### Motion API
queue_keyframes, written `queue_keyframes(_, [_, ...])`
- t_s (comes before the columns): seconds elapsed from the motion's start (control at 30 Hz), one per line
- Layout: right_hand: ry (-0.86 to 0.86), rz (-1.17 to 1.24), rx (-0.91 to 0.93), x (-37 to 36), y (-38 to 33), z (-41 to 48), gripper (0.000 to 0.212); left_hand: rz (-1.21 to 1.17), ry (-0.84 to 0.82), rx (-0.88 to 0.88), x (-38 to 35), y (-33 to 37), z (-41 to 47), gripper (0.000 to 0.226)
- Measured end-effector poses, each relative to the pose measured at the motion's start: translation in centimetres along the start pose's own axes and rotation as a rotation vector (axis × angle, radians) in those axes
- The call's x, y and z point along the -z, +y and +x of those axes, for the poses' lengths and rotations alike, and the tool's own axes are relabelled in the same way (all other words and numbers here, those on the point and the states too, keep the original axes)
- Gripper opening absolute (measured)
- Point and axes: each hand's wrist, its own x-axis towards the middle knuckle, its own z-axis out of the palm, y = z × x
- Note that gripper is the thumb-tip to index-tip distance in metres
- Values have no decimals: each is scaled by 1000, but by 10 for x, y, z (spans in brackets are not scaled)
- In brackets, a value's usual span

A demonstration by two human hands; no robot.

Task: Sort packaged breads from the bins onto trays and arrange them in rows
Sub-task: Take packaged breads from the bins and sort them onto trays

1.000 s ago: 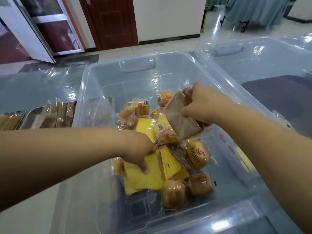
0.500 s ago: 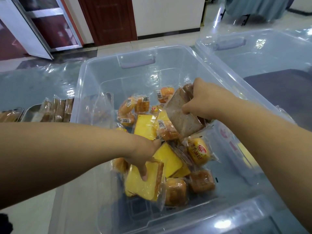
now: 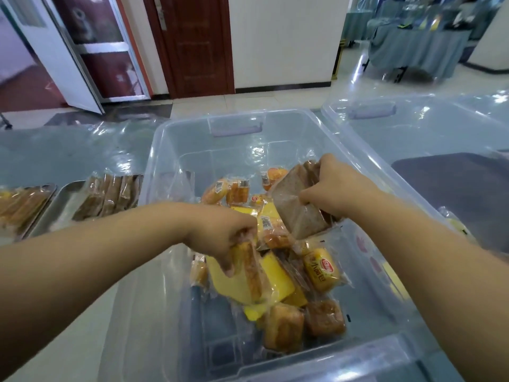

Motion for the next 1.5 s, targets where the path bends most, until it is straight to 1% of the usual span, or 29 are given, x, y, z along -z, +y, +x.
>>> queue_keyframes(0.13, [72,91,-8,2,-3,-1,37,-222,336,25,9,-13,-17,48])
queue_keyframes(0.27, [182,194,6,8,-9,-4,42,-559,669,-3,13,-20,-34,35])
queue_keyframes(0.43, [387,413,171,20,-29,-15,50,-979,1055,-73,21,-21,-65,33])
queue_keyframes(0.53, [473,497,283,26,-52,-30,59,-1115,1193,-58,25,-29,-92,37])
queue_keyframes(0.6, [489,519,346,27,-71,-43,58,-1122,1254,-18,22,-39,-112,50])
queue_keyframes(0.63, [483,533,369,27,-83,-50,58,-1113,1286,0,19,-46,-121,51])
queue_keyframes(0.73, [449,573,431,17,-119,-68,63,-1112,1379,2,3,-64,-154,33])
queue_keyframes(0.83, [409,583,476,-3,-159,-86,67,-1105,1423,37,-22,-86,-189,33])
queue_keyframes(0.93, [339,617,480,-31,-201,-104,71,-1096,1434,117,-55,-114,-229,35])
queue_keyframes(1.07, [214,616,413,-80,-252,-123,55,-1129,1422,248,-109,-163,-272,35])
queue_keyframes(1.17, [129,555,364,-122,-281,-134,50,-1121,1383,346,-150,-200,-290,35])
queue_keyframes(1.3, [27,514,287,-176,-308,-137,44,-1130,1290,457,-193,-238,-297,43])
queue_keyframes(1.43, [-71,405,211,-217,-322,-123,46,-1106,1200,494,-216,-265,-296,45])
queue_keyframes(1.5, [-98,391,177,-232,-326,-109,44,-1099,1168,518,-219,-279,-292,46])
